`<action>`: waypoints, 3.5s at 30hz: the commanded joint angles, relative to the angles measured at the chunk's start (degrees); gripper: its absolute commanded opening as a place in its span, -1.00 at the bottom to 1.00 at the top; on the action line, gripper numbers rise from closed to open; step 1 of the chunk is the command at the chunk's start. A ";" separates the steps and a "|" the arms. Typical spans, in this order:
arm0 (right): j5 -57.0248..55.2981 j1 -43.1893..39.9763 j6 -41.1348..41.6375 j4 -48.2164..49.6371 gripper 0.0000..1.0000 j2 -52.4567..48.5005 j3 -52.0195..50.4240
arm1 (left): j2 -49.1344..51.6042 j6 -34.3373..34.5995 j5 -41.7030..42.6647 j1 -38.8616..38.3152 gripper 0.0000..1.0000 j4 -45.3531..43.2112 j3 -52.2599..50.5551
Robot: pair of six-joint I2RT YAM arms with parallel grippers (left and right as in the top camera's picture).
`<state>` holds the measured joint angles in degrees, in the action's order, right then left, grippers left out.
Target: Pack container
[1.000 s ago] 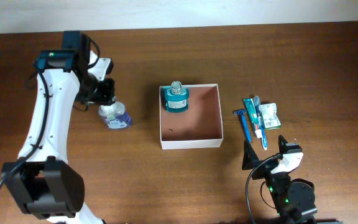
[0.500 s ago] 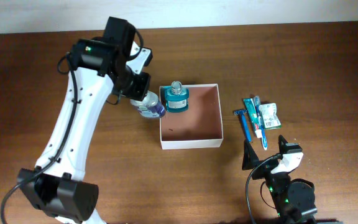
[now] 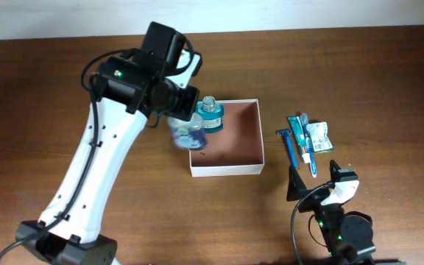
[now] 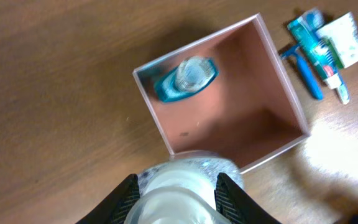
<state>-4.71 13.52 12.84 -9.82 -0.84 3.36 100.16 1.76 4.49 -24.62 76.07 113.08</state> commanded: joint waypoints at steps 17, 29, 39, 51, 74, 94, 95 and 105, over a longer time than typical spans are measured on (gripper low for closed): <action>-0.48 -0.42 -0.59 0.02 0.97 0.48 -0.55 | 2.21 2.14 0.20 -5.05 -0.20 -4.15 1.33; -0.48 -0.42 -0.59 0.02 0.97 0.48 -0.55 | 5.07 2.14 0.15 -5.38 -0.21 -4.59 1.33; -0.48 -0.42 -0.59 0.02 0.97 0.48 -0.55 | 7.15 2.64 -0.02 -5.38 -0.21 -4.39 1.29; -0.48 -0.42 -0.59 0.00 0.97 0.48 -0.55 | 8.50 9.16 -5.81 -5.33 -0.21 -2.95 1.29; -0.48 -0.42 -0.59 0.02 0.97 0.48 -0.55 | 8.66 11.87 -5.86 -5.33 -0.21 -10.27 -11.28; -0.48 -0.42 -0.59 0.00 0.97 0.48 -0.55 | 8.63 11.93 -5.25 -5.38 0.59 -12.87 -16.83; -0.48 -0.42 -0.59 0.02 0.97 0.48 -0.55 | 8.63 11.93 -5.14 -5.38 0.63 -12.90 -16.83; -0.48 -0.42 -0.59 0.02 0.97 0.48 -0.55 | 8.57 11.93 0.92 -5.38 0.99 -13.94 -16.76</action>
<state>-4.71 13.52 12.84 -9.82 -0.84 3.36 108.88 13.54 2.57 -30.04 62.57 96.57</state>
